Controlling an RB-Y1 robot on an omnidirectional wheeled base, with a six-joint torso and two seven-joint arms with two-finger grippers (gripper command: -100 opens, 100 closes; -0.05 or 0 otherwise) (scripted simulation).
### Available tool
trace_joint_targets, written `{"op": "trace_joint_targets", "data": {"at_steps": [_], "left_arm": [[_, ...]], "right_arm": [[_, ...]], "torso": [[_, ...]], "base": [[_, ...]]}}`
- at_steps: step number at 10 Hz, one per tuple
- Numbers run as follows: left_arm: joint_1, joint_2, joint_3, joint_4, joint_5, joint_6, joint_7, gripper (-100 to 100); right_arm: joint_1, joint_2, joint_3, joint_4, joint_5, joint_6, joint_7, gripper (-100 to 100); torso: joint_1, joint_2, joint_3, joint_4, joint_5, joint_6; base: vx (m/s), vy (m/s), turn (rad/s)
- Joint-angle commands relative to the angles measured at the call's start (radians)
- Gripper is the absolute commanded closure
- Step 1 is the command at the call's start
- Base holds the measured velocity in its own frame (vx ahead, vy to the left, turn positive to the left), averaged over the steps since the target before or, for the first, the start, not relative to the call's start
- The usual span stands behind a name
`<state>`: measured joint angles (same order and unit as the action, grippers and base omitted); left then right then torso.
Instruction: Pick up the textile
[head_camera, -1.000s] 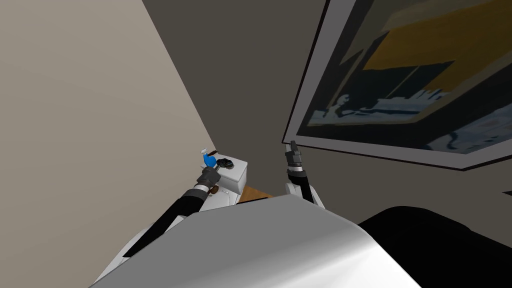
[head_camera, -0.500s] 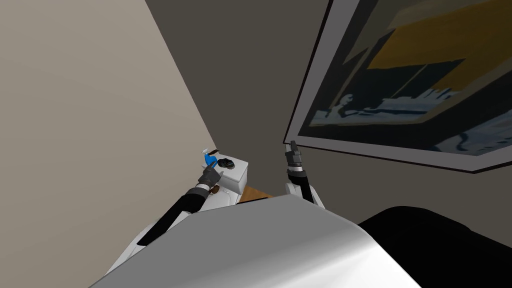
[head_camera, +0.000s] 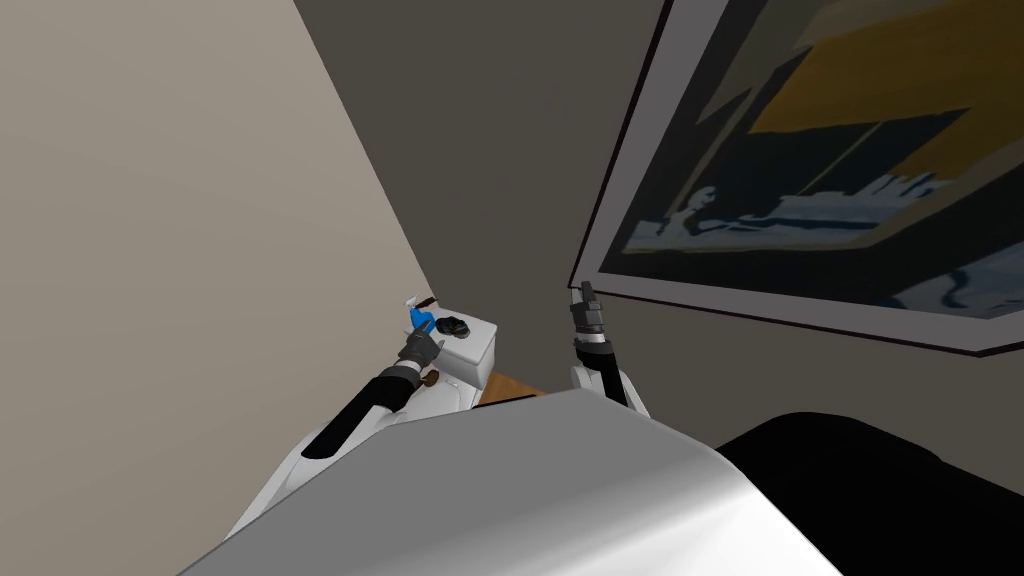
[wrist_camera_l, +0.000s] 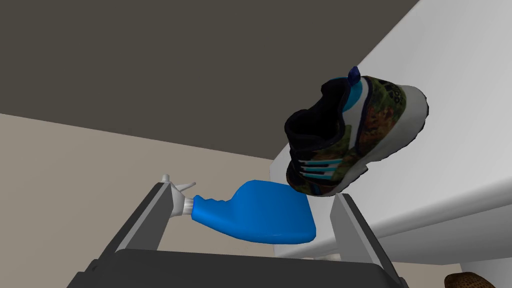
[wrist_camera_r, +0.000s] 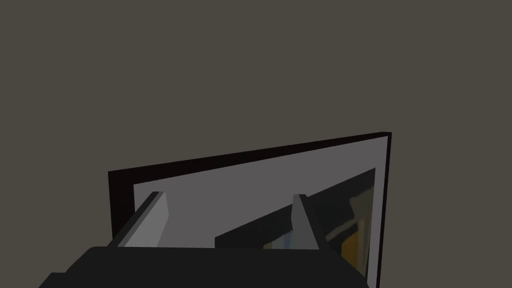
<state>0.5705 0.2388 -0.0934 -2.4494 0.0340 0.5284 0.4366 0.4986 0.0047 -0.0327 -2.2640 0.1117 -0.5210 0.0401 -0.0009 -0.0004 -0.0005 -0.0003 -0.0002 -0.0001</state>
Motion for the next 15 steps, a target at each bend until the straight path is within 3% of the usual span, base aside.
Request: {"op": "trace_joint_targets", "data": {"at_steps": [1, 7, 8, 14, 15], "left_arm": [[0.000, 0.000, 0.001, 0.000, 0.001, -0.001, 0.000, -100], [0.000, 0.000, 0.001, 0.000, 0.001, -0.001, 0.000, -100], [-0.036, 0.036, -0.009, 0.040, -0.020, -0.020, 0.024, -100], [-0.194, 0.167, -0.043, 0.203, -0.084, -0.079, 0.104, -100], [-0.201, 0.167, -0.043, 0.203, -0.084, -0.079, 0.104, -100]], "right_arm": [[0.000, 0.000, 0.000, 0.000, 0.000, 0.000, 0.000, 0], [0.000, 0.000, 0.000, 0.000, 0.000, 0.000, 0.000, 0], [0.000, 0.000, 0.000, 0.000, 0.000, 0.000, 0.000, 0], [0.000, 0.000, 0.000, 0.000, 0.000, 0.000, 0.000, 0], [0.000, 0.000, 0.000, 0.000, 0.000, 0.000, 0.000, 0]], "torso": [[0.000, 0.000, 0.000, 0.000, 0.000, 0.000], [-0.001, 0.000, 0.000, 0.000, 0.000, 0.000], [0.000, 0.000, 0.000, 0.000, 0.000, 0.000], [-0.011, 0.009, 0.005, 0.002, -0.002, 0.000], [-0.011, 0.009, 0.006, 0.002, -0.002, 0.000]], "base": [[-0.019, 0.020, -0.064], [0.003, -0.003, 0.008], [-0.079, -0.089, 0.041], [-0.145, -0.154, 0.051], [-0.095, -0.086, 0.028]]}}
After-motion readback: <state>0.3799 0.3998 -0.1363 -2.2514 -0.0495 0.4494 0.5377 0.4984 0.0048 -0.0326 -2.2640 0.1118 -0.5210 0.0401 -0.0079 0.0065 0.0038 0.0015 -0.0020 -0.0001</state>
